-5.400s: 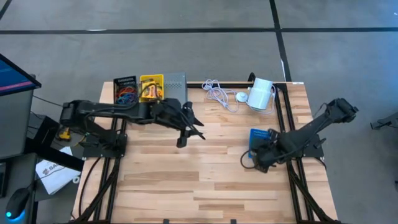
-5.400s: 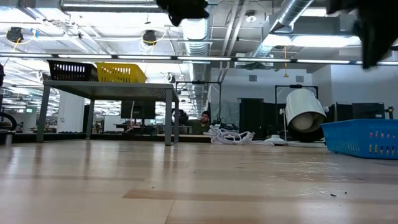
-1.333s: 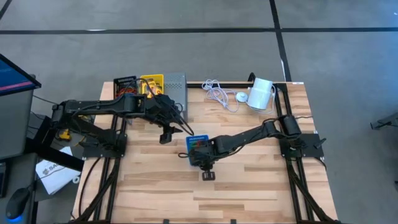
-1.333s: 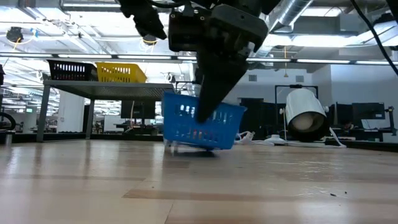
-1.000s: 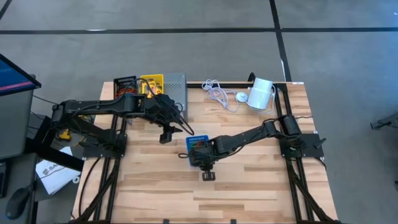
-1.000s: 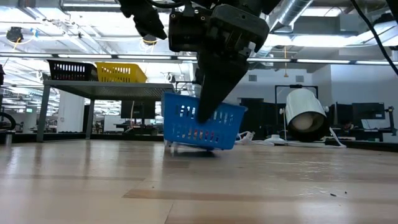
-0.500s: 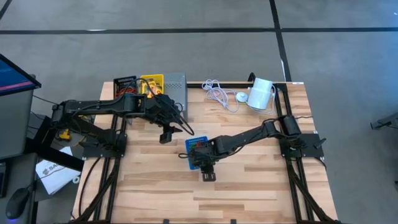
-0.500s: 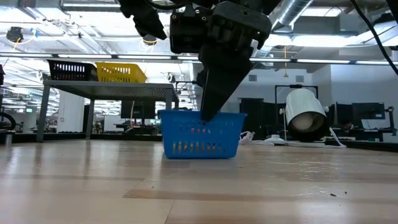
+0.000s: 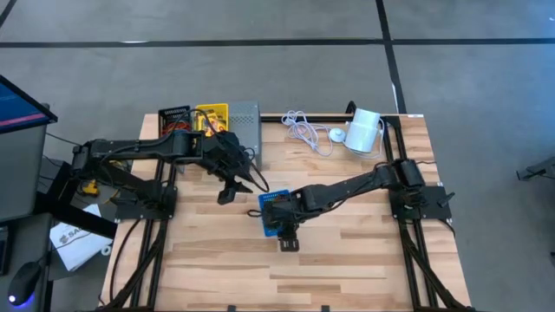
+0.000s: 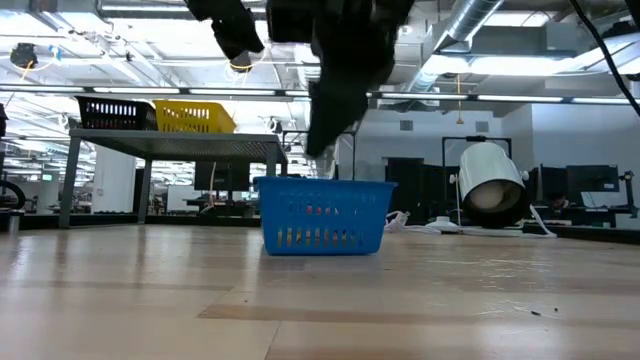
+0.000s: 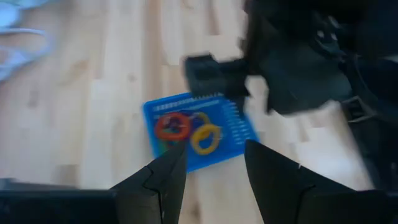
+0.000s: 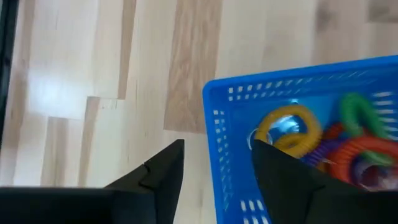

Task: Pick & Place Office Desk Supplies
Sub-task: Put the blue bin on the shelf

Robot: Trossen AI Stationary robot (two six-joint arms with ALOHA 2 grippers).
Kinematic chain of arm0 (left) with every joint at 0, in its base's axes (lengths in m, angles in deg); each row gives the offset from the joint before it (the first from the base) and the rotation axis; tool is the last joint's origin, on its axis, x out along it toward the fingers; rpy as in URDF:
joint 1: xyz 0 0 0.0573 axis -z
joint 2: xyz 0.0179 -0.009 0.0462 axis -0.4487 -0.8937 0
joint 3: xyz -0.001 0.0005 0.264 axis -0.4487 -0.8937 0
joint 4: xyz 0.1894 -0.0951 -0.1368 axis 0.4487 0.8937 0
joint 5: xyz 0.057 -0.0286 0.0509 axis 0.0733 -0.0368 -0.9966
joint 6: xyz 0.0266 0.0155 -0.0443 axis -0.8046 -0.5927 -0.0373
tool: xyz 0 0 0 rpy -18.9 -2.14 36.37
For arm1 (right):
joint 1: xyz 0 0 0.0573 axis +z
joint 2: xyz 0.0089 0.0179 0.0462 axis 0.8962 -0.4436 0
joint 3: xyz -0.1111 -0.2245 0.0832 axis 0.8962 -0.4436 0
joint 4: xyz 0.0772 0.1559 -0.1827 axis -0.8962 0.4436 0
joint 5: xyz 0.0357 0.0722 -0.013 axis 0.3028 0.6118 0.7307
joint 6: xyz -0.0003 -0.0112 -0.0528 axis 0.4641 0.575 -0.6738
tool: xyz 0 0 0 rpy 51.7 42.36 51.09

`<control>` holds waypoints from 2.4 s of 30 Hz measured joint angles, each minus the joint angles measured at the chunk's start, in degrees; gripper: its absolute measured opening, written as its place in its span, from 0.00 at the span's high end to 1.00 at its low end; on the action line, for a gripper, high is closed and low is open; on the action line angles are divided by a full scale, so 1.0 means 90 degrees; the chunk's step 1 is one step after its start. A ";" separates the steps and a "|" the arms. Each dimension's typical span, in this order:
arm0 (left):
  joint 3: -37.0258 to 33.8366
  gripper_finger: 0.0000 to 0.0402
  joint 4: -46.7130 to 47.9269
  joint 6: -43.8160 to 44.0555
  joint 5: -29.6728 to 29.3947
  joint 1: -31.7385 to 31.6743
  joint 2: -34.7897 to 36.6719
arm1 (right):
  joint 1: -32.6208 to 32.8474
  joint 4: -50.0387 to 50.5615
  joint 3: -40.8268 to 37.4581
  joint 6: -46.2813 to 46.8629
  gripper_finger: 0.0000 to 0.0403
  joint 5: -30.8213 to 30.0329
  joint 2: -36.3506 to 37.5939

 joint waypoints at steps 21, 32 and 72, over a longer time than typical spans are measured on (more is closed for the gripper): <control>0.0007 0.60 -0.1761 0.1572 -0.1978 0.2378 -0.1482 | 0.1559 0.2234 -0.0006 0.1807 0.63 -0.3897 0.3414; 0.0647 0.60 -0.1739 0.2076 -0.2335 0.2682 -0.3278 | 0.2459 0.2807 -0.0015 0.2642 0.66 -0.4685 0.3496; 0.1851 0.60 -0.0186 0.1642 -0.2871 0.2412 -0.4275 | 0.3334 0.3079 -0.0639 0.3835 0.67 -0.5008 0.3416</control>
